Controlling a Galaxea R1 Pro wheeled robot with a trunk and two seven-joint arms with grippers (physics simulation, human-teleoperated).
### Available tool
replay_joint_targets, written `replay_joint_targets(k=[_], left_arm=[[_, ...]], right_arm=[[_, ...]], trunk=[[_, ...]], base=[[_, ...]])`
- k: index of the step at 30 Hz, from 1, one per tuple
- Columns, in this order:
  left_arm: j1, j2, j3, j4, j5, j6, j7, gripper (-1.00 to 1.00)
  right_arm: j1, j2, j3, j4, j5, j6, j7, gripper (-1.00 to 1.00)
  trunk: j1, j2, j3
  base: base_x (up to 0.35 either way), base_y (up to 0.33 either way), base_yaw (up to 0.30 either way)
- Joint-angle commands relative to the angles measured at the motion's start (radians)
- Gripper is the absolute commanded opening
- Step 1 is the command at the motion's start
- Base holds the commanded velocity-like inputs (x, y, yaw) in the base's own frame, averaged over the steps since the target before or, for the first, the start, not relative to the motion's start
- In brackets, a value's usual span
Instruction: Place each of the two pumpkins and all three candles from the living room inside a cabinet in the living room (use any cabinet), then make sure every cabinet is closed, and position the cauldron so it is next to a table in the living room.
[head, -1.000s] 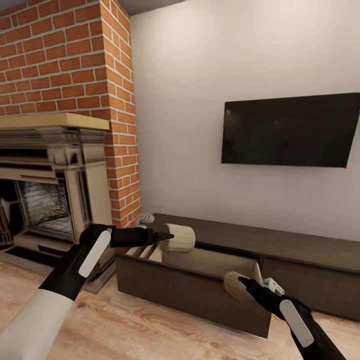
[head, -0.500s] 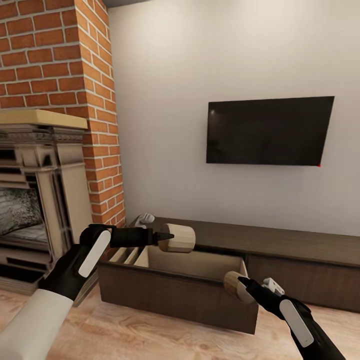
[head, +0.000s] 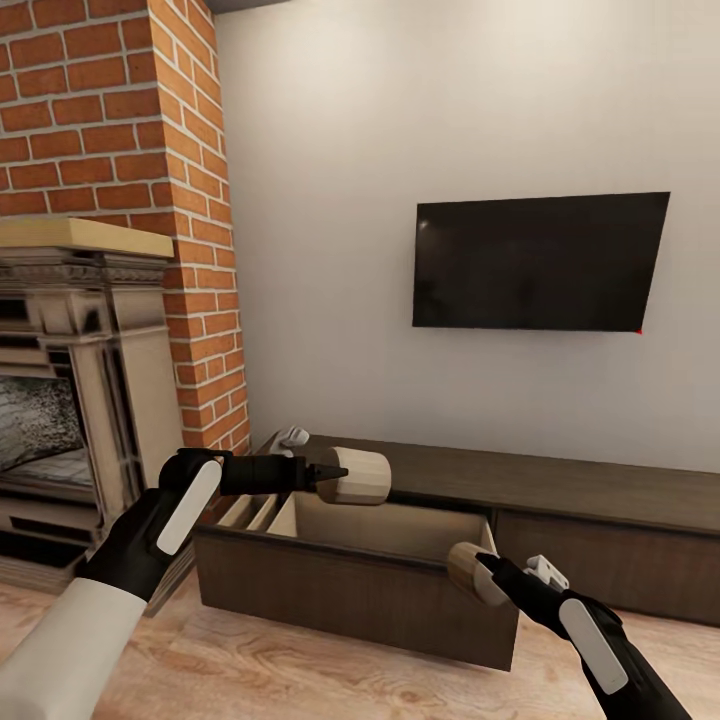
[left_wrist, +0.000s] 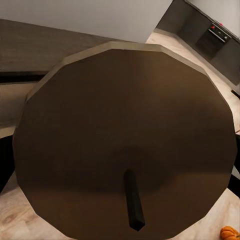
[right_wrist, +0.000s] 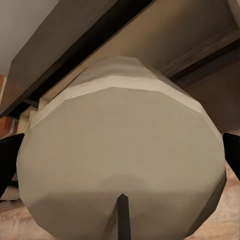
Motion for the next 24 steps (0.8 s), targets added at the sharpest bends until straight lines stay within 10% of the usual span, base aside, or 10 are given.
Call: replay_joint_targets(k=[1, 10, 24], left_arm=[[-0.001, 0.001, -0.001, 0.000, -0.002, 0.002, -0.003, -1.00], [-0.001, 0.001, -0.002, -0.002, -0.002, 0.001, -0.004, -1.00], [-0.001, -0.005, -0.007, 0.000, -0.003, -0.002, 0.004, -1.00]], right_arm=[[-0.001, 0.000, -0.002, -0.001, -0.004, 0.005, 0.001, -1.00], [-0.006, -0.004, -0.008, -0.010, -0.004, 0.066, 0.013, -1.00], [-0.100, -0.026, -0.138, -0.004, -0.004, 0.176, -0.044, -1.00]], trunk=[[0.000, -0.001, -0.001], [0.000, -0.001, -0.001], [0.000, -0.001, -0.001]], base=[[0.016, 0.000, 0.000], [0.048, 0.000, 0.000], [0.002, 0.000, 0.000]])
